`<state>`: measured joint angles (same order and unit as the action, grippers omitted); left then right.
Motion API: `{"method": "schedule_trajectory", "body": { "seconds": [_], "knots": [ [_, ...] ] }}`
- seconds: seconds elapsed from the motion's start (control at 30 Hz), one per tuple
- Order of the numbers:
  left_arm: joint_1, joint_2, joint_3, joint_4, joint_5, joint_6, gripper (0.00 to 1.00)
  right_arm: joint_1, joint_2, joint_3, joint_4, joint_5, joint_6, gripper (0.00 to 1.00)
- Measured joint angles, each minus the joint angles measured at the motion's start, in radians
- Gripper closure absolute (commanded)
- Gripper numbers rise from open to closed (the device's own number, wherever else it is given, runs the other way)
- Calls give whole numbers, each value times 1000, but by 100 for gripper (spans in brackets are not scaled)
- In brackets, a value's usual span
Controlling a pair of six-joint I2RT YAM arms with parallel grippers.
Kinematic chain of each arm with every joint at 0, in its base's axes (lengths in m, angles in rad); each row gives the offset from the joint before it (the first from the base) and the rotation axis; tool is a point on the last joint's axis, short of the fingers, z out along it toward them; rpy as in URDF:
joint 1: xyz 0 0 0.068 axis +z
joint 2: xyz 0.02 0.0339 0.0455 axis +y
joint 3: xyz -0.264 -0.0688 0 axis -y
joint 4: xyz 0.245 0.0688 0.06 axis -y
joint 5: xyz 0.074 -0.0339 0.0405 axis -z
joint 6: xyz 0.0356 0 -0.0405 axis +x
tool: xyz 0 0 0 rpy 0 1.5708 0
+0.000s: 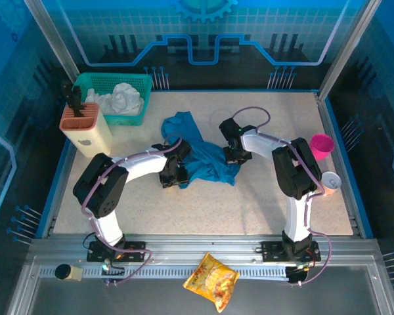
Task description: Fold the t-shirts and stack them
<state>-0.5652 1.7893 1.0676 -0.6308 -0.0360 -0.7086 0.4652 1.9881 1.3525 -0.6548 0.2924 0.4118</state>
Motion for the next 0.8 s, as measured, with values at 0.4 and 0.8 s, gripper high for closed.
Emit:
{"method": "schedule_trajectory", "body": {
  "seconds": [0.4, 0.8],
  "knots": [
    [6, 40, 71, -60, -42, 6, 100, -5, -61, -35, -17, 19, -1, 100],
    [11, -156, 205, -87, -39, 91, 100, -97, -226, -7, -7, 15, -69, 100]
  ]
}}
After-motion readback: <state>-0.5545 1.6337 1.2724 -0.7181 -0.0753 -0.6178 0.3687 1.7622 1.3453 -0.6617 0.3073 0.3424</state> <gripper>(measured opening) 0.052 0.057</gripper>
